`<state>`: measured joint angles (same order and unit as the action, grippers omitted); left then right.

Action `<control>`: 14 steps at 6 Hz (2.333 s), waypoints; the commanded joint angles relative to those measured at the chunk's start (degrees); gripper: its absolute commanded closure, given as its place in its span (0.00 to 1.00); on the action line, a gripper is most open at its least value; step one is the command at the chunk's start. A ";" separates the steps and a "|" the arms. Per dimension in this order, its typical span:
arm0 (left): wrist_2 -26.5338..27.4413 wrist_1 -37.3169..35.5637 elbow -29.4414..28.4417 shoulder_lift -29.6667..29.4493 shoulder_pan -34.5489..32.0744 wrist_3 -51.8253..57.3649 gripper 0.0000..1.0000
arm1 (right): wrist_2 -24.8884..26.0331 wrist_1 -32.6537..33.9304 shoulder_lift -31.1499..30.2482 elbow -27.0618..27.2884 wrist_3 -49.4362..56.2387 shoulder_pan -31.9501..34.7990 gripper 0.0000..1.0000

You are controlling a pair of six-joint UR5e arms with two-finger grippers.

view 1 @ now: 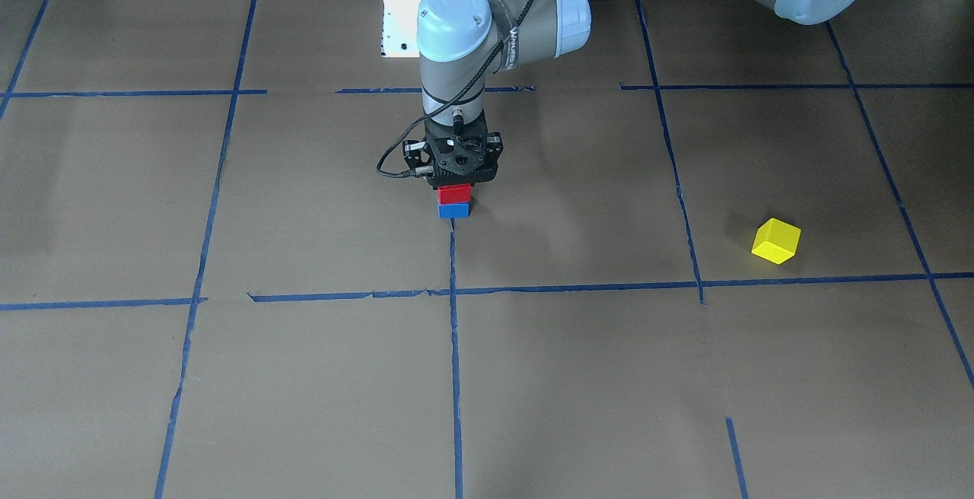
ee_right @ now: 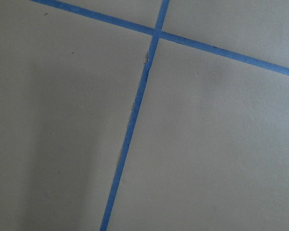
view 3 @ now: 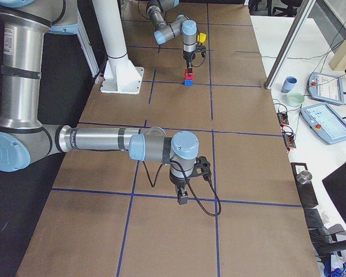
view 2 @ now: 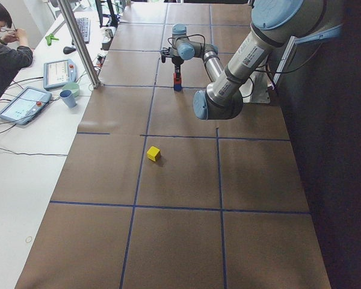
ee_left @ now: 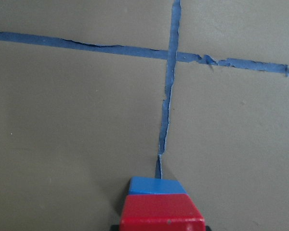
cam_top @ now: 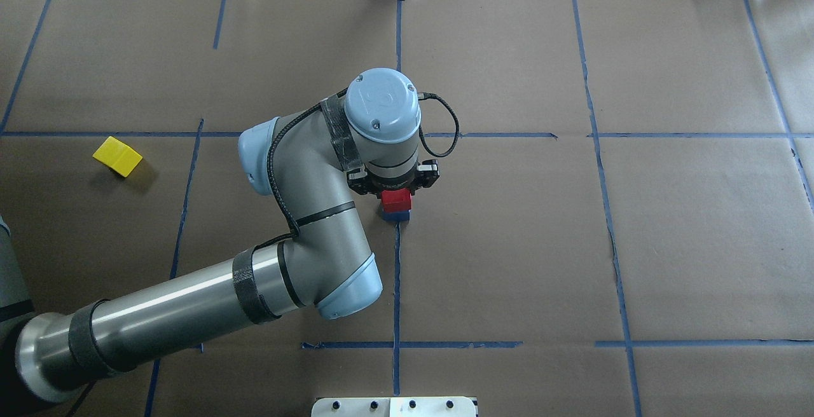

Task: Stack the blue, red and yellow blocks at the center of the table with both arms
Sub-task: 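Lower the red block onto the blue block and open the left gripper, then raise the left gripper and move it toward the yellow block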

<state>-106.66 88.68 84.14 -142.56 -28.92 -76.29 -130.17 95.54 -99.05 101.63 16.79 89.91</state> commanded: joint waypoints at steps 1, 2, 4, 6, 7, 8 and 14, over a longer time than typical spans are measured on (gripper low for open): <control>-0.13 0.00 0.15 0.00 0.01 0.00 0.99 | 0.00 0.00 0.00 -0.03 0.00 0.00 0.00; -0.13 0.00 0.15 0.09 0.01 0.00 0.99 | 0.00 0.00 0.00 0.06 0.00 0.00 0.00; -0.04 0.00 0.06 0.09 0.10 0.09 0.87 | 0.00 0.00 0.00 -0.03 0.00 0.00 0.00; -0.04 2.09 -0.02 0.79 0.01 0.09 0.30 | 0.00 0.00 0.00 -0.03 -0.09 0.00 0.00; -0.04 6.11 -0.02 2.45 0.01 0.00 0.16 | 0.00 0.00 0.00 -0.03 -0.09 0.00 0.00; 0.04 6.24 0.41 2.55 0.01 -0.26 0.00 | 0.00 0.00 0.00 0.06 -0.09 0.00 0.00; -7.84 -2.12 16.85 19.29 -12.44 29.24 0.00 | -0.09 0.00 0.08 -0.03 -0.09 0.00 0.00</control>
<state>-112.15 86.10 100.15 -127.84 -37.70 -57.08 -130.25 95.54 -98.97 101.66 16.68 89.91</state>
